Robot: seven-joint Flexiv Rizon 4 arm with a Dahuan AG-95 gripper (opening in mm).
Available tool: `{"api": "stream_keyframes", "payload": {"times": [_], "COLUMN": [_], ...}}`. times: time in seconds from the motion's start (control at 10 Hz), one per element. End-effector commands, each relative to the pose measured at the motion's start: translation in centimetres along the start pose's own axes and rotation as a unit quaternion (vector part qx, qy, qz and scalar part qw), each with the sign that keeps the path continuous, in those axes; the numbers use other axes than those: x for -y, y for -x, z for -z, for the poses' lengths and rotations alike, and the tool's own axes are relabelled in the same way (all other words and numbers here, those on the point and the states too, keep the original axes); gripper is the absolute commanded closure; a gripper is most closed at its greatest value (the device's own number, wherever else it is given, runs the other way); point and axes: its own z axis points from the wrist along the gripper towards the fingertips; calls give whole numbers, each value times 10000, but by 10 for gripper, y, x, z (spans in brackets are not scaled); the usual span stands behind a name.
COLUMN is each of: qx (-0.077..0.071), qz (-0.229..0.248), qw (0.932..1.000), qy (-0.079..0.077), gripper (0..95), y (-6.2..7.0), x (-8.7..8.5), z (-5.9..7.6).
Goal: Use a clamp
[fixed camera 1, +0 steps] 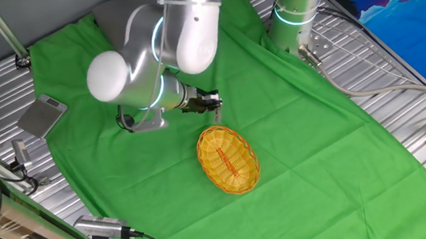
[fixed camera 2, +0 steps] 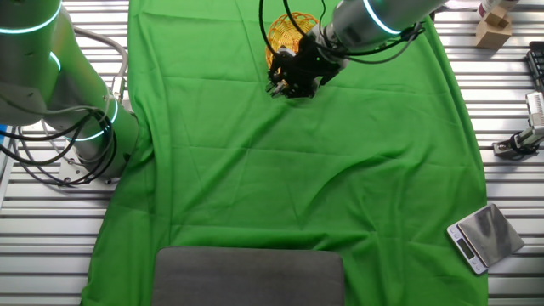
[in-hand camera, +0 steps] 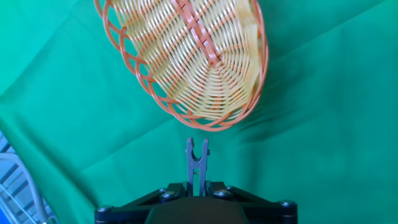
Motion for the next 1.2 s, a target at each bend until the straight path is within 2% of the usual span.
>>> {"api": "stream_keyframes", "payload": {"times": [0.1,0.4,0.5,0.8,1.2], "qx": [30,96,162,227,289], "qz": [-14,-39,-25,-10,-77], "qw": [10000,9999,9999,9997,9996], "qy": [3,4,40,38,3], "gripper": [950,950,950,950,950], "y": [-2,-1,-1,0,1], "x": [-3,-5,-2,2,5], "z": [-3,-9,-13,-18,-20]}}
